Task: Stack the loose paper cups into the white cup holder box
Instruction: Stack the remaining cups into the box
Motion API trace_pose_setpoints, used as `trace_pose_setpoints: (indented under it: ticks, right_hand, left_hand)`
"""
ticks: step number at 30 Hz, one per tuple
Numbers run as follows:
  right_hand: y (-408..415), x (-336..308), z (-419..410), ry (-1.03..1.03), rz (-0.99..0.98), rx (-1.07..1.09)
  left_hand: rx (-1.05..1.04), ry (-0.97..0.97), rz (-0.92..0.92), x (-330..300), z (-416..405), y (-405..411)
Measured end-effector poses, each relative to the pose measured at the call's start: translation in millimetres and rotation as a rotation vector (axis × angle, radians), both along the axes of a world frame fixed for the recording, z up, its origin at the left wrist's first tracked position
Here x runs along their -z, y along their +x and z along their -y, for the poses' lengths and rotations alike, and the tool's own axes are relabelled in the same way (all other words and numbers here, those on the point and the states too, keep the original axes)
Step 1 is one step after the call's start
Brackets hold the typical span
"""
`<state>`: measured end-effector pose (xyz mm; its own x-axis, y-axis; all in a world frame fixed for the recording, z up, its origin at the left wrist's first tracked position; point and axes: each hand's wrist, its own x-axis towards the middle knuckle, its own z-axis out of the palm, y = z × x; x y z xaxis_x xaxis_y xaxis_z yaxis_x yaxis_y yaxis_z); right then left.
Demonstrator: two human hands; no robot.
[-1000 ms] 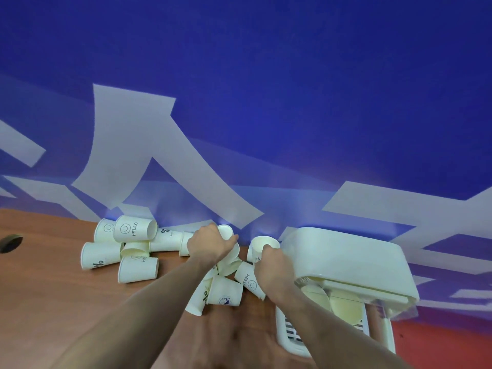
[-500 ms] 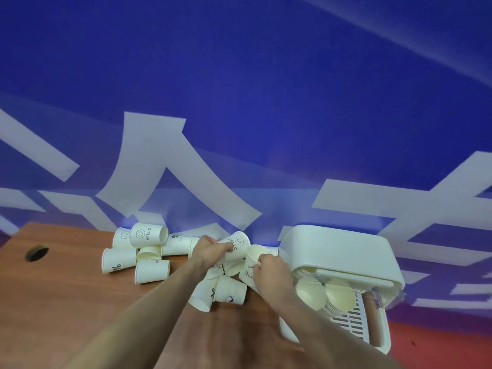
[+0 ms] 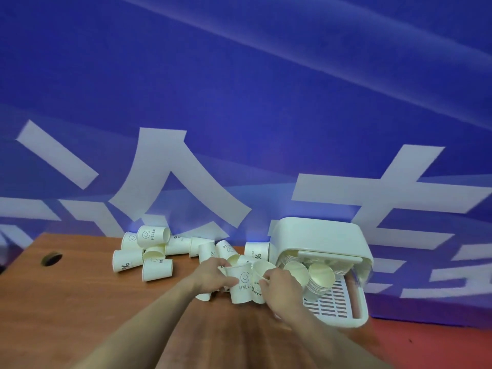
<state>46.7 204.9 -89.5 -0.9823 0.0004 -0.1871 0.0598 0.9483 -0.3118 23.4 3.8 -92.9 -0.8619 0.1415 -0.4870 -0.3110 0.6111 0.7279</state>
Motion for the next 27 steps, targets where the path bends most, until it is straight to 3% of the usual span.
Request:
trace_pose_setpoints:
  ticks: [13,21,27]
  right_hand:
    - [46,-20,-92,0.044,-0.015,0.061]
    - [59,-27,-174,0.065,-0.081,0.167]
    - [67,-23,-234,0.074,-0.128,0.247]
  left_hand:
    - [0.42,-0.189,-0.214,-16,-81,29]
    - [0.465,-0.186,-0.348,-22,-166,32]
    - [0.513,-0.299,-0.502,-9,-224,33]
